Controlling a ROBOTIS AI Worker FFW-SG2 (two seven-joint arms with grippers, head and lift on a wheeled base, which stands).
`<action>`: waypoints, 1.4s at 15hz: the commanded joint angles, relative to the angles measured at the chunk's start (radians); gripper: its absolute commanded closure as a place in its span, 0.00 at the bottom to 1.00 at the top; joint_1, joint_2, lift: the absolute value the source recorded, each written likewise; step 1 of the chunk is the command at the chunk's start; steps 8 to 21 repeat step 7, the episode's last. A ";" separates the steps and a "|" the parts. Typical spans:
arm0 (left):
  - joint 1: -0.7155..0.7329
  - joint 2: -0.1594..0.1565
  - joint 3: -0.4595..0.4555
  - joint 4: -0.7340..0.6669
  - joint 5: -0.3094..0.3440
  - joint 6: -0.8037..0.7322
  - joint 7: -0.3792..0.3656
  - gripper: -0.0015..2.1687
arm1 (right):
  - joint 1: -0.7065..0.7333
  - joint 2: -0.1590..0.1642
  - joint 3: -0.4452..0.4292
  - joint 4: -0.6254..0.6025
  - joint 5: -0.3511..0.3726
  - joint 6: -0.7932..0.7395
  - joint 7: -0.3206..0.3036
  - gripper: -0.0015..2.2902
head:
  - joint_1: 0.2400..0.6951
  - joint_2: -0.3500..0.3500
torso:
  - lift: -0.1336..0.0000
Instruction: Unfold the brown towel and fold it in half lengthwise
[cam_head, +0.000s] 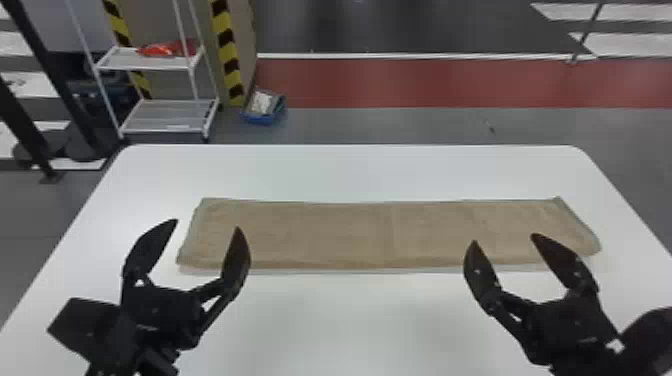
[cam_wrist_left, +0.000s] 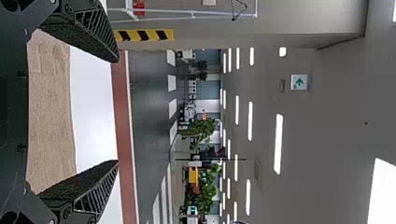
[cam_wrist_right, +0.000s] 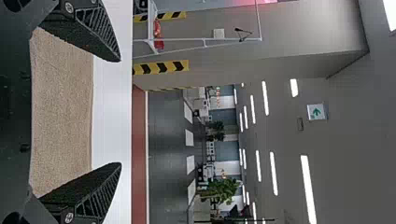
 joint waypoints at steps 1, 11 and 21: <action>0.000 -0.001 0.001 -0.002 0.000 0.000 0.000 0.06 | -0.009 0.000 0.002 0.002 0.001 0.010 0.000 0.04 | 1.00 0.50 | 0.07; -0.006 0.000 0.000 0.000 -0.002 0.000 0.000 0.06 | -0.017 0.000 0.002 0.006 0.003 0.019 0.000 0.04 | 1.00 0.51 | 0.07; -0.006 0.000 0.000 0.000 -0.002 0.000 0.000 0.06 | -0.017 0.000 0.002 0.006 0.003 0.019 0.000 0.04 | 1.00 0.51 | 0.07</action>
